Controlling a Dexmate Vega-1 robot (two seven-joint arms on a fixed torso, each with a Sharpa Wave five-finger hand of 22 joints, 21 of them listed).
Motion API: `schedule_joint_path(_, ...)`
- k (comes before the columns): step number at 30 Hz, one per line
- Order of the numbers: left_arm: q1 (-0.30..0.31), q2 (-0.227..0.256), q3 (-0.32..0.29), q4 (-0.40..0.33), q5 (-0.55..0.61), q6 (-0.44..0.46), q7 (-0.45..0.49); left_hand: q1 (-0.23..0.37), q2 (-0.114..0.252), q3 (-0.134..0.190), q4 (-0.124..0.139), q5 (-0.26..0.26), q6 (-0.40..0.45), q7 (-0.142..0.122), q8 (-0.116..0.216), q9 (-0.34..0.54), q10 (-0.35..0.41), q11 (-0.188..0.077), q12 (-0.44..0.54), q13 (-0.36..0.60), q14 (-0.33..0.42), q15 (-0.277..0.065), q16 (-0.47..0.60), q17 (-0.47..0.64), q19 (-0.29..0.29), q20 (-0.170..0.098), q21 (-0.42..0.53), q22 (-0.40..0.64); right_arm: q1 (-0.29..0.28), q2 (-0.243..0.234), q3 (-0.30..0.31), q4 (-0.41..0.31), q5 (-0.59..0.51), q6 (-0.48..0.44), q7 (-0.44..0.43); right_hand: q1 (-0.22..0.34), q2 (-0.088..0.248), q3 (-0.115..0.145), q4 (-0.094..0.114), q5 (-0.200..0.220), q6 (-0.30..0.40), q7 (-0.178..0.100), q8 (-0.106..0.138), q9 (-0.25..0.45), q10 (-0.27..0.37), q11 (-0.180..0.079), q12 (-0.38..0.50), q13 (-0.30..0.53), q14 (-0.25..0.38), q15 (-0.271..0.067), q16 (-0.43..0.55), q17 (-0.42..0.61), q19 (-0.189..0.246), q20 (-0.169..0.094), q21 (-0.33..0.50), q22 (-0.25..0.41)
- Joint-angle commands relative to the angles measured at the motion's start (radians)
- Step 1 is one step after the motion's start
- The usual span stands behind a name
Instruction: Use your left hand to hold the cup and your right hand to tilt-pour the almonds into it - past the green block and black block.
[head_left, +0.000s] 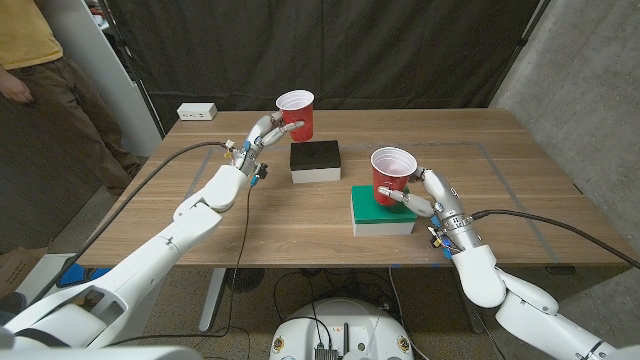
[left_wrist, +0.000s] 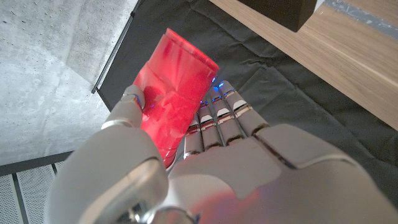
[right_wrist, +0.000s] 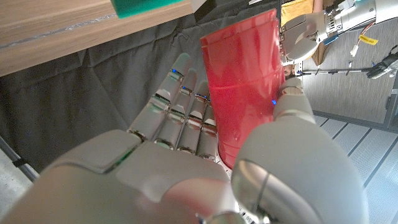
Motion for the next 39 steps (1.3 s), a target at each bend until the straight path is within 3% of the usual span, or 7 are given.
schedule_joint_path(1,-0.004,-0.002,0.001,0.003,-0.003,-0.002,-0.003,0.01,-0.002,0.001,0.003,0.006,0.008,-0.004,0.004,0.006,0.0,0.017,-0.006,0.004,0.011,-0.048,-0.004,0.003,0.009,-0.025,-0.004,0.002,-0.02,-0.002,0.046,-0.046,0.021,-0.016,0.035,0.007,0.007,0.001,0.009,-0.001,0.005,-0.001,0.004,0.002,0.006,0.001,0.002,0.002,0.006,-0.038,0.007,0.005,0.007,-0.003,0.003,0.002)
schedule_joint_path(11,-0.006,-0.001,0.003,0.001,-0.005,0.004,-0.009,0.008,-0.001,0.0,0.005,0.005,0.01,-0.005,0.003,0.006,0.007,0.018,-0.005,0.005,0.013,-0.049,-0.004,0.004,0.01,-0.025,-0.004,0.002,-0.006,0.019,0.052,-0.03,0.019,-0.002,0.04,0.012,0.01,0.001,0.009,-0.004,0.014,-0.001,0.006,0.002,0.015,0.0,0.001,0.002,0.014,-0.041,0.013,0.01,0.008,-0.002,0.004,0.002)
schedule_joint_path(39,-0.032,-0.008,0.023,0.017,-0.001,0.013,-0.032,0.007,-0.002,0.002,0.005,0.006,0.018,-0.005,0.002,0.006,0.014,0.019,-0.005,0.005,0.016,-0.05,-0.006,0.003,0.008,-0.024,-0.006,0.002,0.141,0.055,0.006,0.059,0.025,-0.001,0.075,0.025,0.024,0.004,0.008,-0.015,0.026,-0.002,0.006,0.002,0.028,0.0,-0.003,0.005,0.024,-0.042,0.024,0.024,0.017,-0.003,0.009,0.004)
